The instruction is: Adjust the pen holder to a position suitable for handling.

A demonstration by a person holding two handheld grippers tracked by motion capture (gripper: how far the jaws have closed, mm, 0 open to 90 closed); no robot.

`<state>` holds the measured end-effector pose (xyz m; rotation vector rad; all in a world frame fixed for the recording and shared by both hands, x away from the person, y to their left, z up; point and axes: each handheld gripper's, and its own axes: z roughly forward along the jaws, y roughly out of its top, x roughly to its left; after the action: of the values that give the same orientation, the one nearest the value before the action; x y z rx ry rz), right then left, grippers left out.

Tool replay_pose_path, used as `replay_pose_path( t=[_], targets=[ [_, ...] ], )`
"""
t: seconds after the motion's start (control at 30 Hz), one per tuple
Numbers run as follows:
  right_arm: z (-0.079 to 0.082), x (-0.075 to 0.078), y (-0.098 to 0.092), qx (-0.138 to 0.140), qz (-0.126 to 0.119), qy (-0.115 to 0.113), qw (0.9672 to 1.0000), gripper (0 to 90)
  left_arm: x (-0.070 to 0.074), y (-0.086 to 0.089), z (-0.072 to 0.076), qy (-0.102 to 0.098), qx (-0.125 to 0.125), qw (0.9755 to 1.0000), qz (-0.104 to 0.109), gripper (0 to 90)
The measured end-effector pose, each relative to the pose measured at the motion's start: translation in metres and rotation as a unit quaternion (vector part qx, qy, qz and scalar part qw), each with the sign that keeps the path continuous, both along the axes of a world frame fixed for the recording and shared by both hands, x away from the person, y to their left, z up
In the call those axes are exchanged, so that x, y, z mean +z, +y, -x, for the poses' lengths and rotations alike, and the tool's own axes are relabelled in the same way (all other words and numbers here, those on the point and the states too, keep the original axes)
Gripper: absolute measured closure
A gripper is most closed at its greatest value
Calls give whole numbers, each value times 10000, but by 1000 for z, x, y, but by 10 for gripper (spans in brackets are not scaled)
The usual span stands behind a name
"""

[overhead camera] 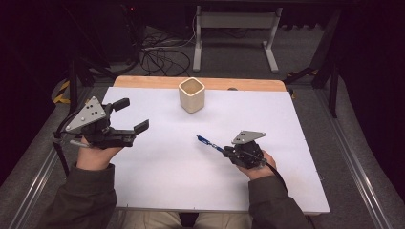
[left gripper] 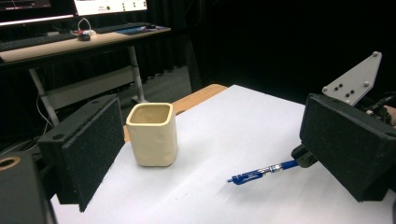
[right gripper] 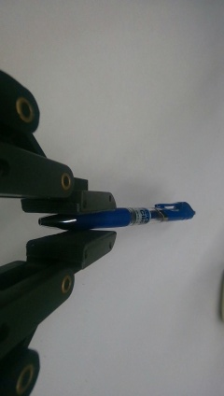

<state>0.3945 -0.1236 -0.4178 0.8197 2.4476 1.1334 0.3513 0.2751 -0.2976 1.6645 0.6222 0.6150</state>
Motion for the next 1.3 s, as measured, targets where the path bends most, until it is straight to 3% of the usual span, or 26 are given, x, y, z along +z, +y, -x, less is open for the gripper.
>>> replay_pose_path(
  t=[0.23, 0.63, 1.0, 1.3],
  targets=[
    [1, 3, -1, 35, -92, -115, 9999, 805, -1, -1, 0, 17, -17, 10000, -21, 75],
    [7, 14, -4, 123, -641, -552, 9963, 804, -4, -5, -2, 61, -53, 9999, -68, 75],
    [9, 24, -9, 63, -1231, -829, 9889, 805, -8, -10, -4, 63, -89, 9999, -130, 75],
    [10, 29, -9, 118, -1522, -926, 9839, 806, -13, -19, -5, 44, -174, 9996, -218, 77]
  ],
)
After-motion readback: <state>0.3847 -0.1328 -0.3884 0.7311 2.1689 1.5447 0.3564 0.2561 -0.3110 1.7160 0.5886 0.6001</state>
